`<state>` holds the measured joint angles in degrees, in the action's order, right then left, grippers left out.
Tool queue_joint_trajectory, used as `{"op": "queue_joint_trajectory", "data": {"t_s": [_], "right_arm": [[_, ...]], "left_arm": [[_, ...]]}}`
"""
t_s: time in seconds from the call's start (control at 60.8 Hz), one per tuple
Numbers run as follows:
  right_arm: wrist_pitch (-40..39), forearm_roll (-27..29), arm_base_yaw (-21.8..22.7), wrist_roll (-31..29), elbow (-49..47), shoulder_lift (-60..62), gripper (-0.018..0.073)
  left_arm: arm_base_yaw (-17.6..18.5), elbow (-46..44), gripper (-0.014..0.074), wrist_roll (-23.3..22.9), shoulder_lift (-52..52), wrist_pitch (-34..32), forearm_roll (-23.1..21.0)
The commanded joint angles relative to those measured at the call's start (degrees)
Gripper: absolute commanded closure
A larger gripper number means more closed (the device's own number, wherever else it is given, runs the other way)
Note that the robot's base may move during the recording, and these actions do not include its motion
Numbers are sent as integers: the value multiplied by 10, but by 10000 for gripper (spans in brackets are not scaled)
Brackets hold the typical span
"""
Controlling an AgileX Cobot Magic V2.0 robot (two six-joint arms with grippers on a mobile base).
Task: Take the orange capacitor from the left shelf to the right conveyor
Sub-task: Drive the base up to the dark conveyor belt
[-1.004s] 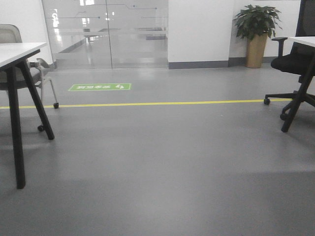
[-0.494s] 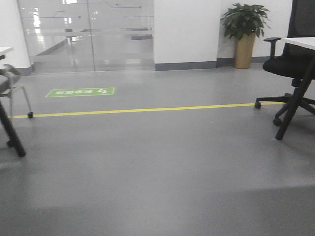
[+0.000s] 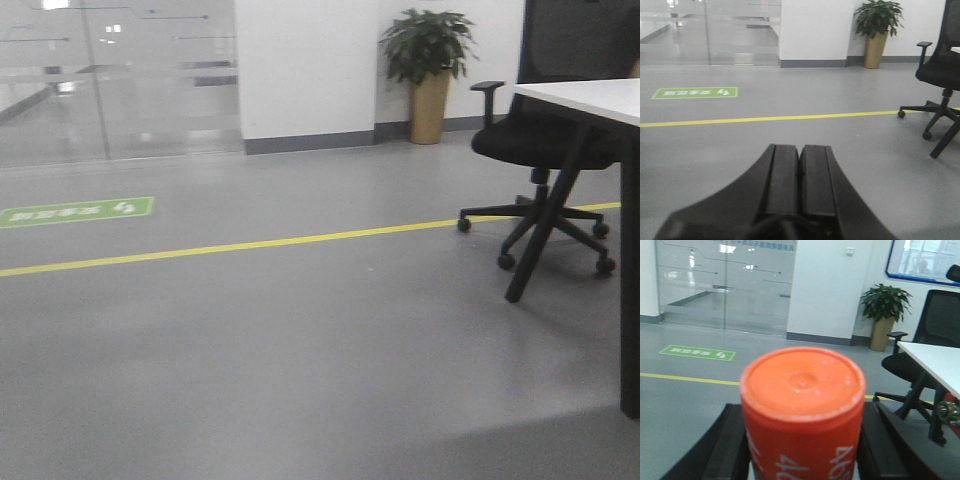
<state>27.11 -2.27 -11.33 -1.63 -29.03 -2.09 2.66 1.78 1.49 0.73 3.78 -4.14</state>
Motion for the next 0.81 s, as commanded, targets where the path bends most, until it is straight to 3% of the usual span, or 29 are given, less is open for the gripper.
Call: {"op": "queue_joint_trajectory", "data": {"t_s": [0.0, 0.79], "right_arm": [[-56, -4, 2, -5, -13, -10, 504], [-56, -4, 2, -5, -13, -10, 504]], "left_arm": [[-1, -2, 723, -1, 7, -52, -1], [-1, -2, 723, -1, 7, -52, -1]]}}
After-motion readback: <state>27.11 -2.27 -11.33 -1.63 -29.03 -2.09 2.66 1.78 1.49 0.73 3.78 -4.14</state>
